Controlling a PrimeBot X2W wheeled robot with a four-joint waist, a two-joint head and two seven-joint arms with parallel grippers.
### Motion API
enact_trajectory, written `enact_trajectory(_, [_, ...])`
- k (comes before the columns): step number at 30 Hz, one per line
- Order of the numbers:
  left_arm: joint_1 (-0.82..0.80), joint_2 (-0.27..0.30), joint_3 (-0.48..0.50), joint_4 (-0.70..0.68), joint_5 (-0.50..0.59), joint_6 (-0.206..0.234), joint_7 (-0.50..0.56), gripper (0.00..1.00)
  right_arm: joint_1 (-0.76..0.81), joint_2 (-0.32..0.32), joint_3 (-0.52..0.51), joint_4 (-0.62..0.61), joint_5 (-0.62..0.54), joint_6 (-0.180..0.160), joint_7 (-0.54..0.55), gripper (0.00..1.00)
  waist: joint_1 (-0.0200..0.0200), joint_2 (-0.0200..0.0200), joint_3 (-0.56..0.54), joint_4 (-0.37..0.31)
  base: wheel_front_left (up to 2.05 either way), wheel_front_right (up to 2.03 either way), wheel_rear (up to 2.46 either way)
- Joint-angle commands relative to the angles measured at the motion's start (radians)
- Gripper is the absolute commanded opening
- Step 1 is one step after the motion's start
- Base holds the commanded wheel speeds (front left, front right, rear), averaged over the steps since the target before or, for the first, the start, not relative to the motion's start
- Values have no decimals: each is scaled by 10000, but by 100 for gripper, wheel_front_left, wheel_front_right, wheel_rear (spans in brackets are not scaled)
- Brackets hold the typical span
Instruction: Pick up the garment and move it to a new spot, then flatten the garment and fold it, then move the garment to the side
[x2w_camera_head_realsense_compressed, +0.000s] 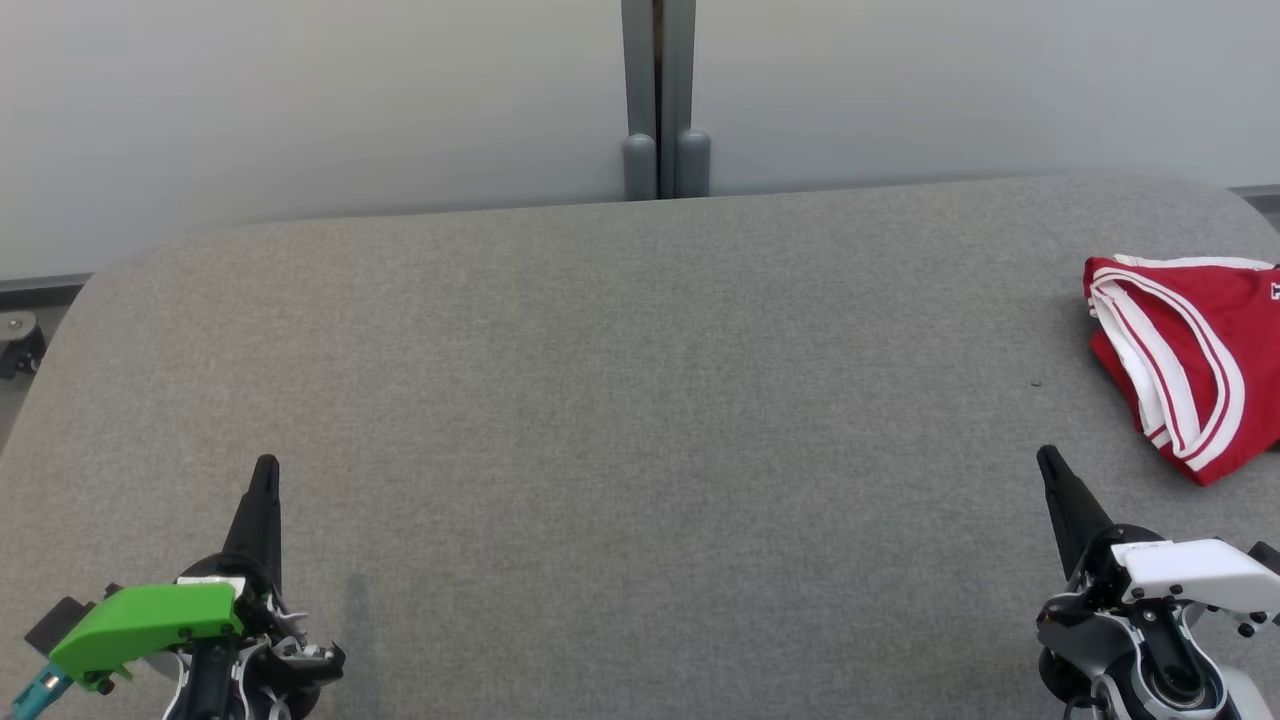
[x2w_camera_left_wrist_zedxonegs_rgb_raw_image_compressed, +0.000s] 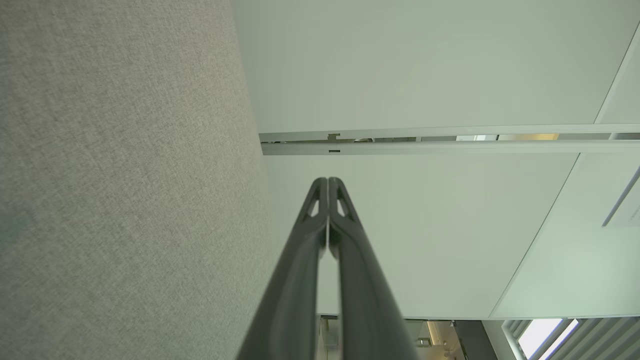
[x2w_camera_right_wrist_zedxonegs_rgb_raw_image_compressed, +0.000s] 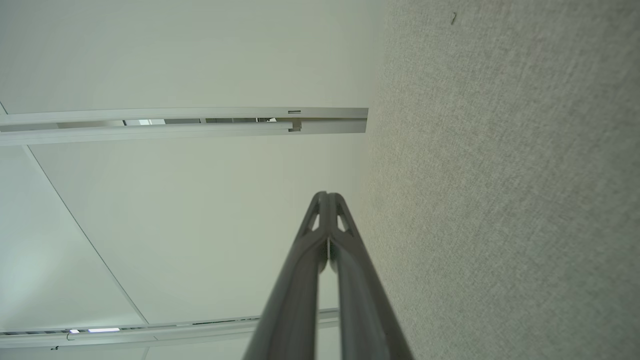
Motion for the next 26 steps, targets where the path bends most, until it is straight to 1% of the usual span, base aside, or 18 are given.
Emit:
enact_trajectory(1, [-93,69,20,-33,-31,24,38,0,-68,-53,-19,-39,23,-3,39,0,0,0,0,0,0,0,0])
enact_trajectory(26, [-93,70,19,-33,-30,24,37,0,-68,-53,-19,-40,22,-3,39,0,0,0,0,0,0,0,0])
